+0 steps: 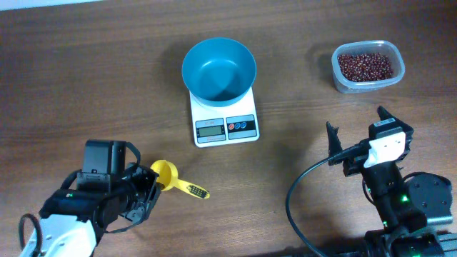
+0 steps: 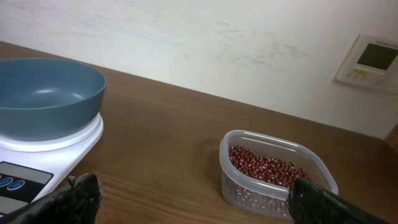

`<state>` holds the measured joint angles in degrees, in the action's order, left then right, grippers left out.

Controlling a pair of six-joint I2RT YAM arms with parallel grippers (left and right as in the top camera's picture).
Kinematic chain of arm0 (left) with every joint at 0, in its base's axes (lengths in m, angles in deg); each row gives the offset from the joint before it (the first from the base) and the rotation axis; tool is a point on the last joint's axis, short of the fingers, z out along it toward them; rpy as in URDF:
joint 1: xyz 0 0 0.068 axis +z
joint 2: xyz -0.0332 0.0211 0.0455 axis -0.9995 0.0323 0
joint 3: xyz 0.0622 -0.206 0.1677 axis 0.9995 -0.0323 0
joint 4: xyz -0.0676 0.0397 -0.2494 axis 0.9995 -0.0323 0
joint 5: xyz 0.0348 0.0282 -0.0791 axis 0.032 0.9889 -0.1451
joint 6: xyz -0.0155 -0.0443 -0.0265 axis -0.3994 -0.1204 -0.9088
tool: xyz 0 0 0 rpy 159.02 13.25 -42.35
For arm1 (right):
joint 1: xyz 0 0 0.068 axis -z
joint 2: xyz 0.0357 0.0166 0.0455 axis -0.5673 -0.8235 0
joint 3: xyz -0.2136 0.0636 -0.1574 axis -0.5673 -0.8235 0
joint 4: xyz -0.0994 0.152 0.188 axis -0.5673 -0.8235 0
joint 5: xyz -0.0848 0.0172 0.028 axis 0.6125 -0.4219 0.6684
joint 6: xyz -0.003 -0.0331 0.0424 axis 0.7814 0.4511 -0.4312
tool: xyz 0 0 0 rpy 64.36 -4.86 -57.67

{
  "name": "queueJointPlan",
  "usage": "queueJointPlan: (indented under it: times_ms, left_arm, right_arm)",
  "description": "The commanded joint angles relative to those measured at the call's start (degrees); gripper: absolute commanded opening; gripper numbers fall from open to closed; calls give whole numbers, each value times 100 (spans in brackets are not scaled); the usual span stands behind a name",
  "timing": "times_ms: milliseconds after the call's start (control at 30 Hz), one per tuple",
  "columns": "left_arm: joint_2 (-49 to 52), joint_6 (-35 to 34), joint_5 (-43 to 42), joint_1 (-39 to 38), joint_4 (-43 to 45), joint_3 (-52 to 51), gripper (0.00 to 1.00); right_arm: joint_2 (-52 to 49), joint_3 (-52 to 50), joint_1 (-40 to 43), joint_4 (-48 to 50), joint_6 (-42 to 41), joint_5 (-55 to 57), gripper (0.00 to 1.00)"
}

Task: Scoop item into bowl and weigh 50g on scale
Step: 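Lift and rotate the yellow scoop with the left gripper, then move the right gripper toward the scoop held by the left gripper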

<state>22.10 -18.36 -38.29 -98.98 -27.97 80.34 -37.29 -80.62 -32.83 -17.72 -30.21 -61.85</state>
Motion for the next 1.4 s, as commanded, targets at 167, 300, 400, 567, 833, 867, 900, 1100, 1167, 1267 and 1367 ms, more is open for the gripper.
queueJointPlan:
  times_ms: [167, 300, 400, 567, 833, 867, 900, 1100, 1167, 1267, 1367]
  left_arm:
    - [-393, 942, 1405, 24, -2221, 2251, 0]
    - [-393, 1215, 1399, 24, -2999, 2472, 0]
    - [-393, 1139, 1370, 24, -3161, 2472, 0]
    - [-391, -22, 1095, 24, -3158, 2472, 2]
    - [-391, -826, 1025, 24, -3158, 2472, 0]
    - [-391, -826, 940, 22, -3161, 2472, 0]
    - [-391, -826, 833, 13, -3158, 2472, 0]
    - [-385, -828, 791, 13, -3152, 2472, 0]
    - [-385, -826, 791, 13, -3152, 2472, 0]
    - [-387, -826, 791, 13, -3154, 2472, 0]
    - [-385, -1051, 728, 11, -3161, 2472, 0]
  right_arm:
    - [26, -50, 11, -2, -20, 46, 98]
    - [26, -50, 13, -2, -20, 48, 99]
    - [26, -50, 15, 0, -214, -37, 99]
    - [26, -50, 15, 107, -4723, -2201, 99]
    - [26, -50, 15, 109, -8046, -5342, 99]
    - [26, -50, 15, 107, -8026, -5125, 98]
    - [26, -50, 15, 114, -7713, -4968, 99]
    - [-79, 175, 17, 151, -7243, -4791, 99]
    - [-461, 317, 15, 151, -7239, -4721, 99]
    - [-1825, 894, 15, 149, -7215, -4666, 96]
    - [-2865, 1545, 13, 74, -7106, -5007, 96]
